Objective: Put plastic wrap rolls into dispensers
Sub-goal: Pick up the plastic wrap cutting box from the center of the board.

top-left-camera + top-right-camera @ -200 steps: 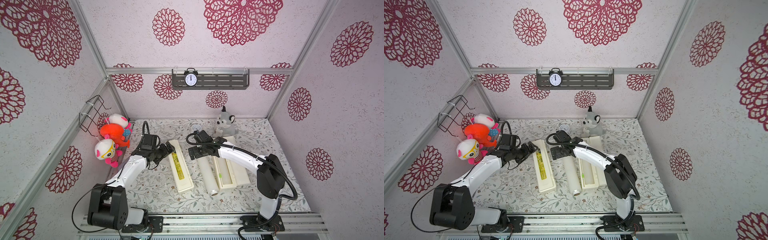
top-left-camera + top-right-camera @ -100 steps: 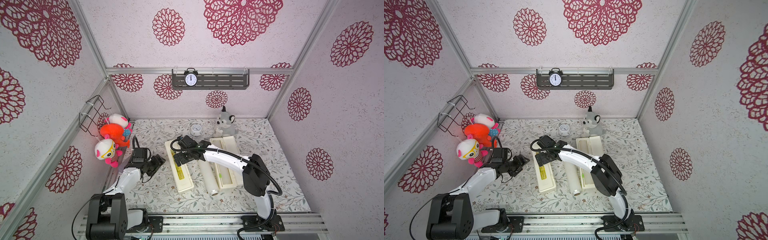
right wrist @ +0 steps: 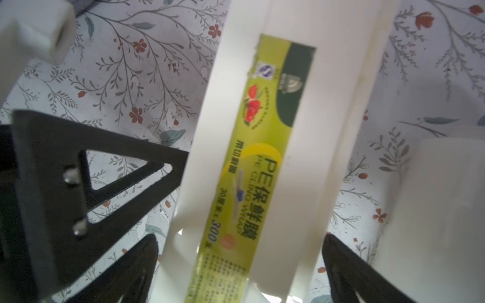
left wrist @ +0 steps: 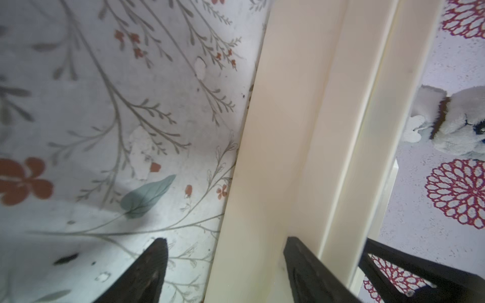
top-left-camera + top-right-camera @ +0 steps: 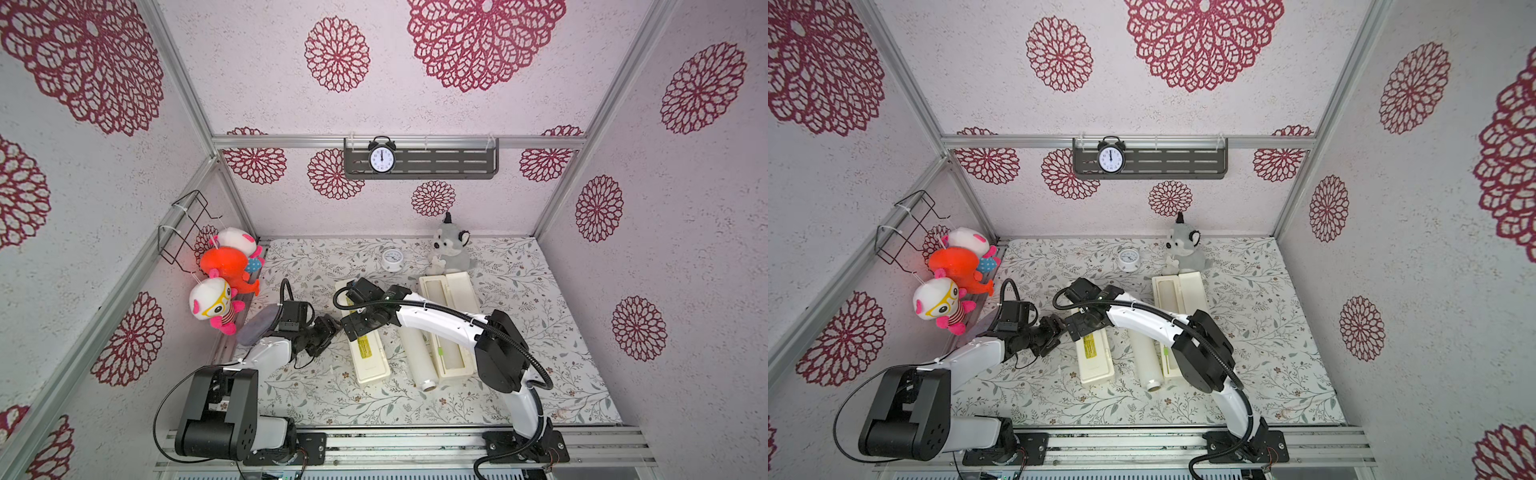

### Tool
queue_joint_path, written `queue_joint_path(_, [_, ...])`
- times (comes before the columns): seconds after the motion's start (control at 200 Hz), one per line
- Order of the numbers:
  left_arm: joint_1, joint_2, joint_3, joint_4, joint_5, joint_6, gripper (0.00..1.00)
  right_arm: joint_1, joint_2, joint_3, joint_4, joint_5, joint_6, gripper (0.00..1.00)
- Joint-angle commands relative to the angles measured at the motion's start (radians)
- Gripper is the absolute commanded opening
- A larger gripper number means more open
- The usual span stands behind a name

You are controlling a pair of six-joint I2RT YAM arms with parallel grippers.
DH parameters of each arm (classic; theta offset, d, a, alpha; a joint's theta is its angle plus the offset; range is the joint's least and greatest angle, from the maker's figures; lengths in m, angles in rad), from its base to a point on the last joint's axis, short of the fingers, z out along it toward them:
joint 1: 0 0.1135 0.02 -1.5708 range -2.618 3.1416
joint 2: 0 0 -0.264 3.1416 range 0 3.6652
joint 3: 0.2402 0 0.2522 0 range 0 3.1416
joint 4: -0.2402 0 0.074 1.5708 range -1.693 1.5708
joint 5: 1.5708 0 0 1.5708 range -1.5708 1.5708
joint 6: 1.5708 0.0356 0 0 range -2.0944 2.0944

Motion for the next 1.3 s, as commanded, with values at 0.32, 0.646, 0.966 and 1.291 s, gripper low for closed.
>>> queue_joint_path(0.32, [-0.025, 0.000, 0.003, 0.022, 0.008, -0.012, 0.75, 0.010, 0.040, 0.031, -0.150, 0.133, 0.000, 0.99])
queue_joint_path(0.646, [-0.012, 0.028, -0.007, 0.041, 0.018, -0.001, 0.75, 0.012, -0.005, 0.005, -0.102, 0.094, 0.006, 0.99])
queue_joint_path(0.966, [-0.012, 0.047, -0.003, 0.052, 0.029, 0.003, 0.75, 0.007, -0.029, -0.008, -0.061, 0.083, 0.031, 0.99])
queue_joint_path(1.291, [-0.005, 0.051, -0.006, 0.056, 0.031, 0.007, 0.74, 0.000, -0.043, -0.046, -0.032, 0.074, 0.063, 0.99])
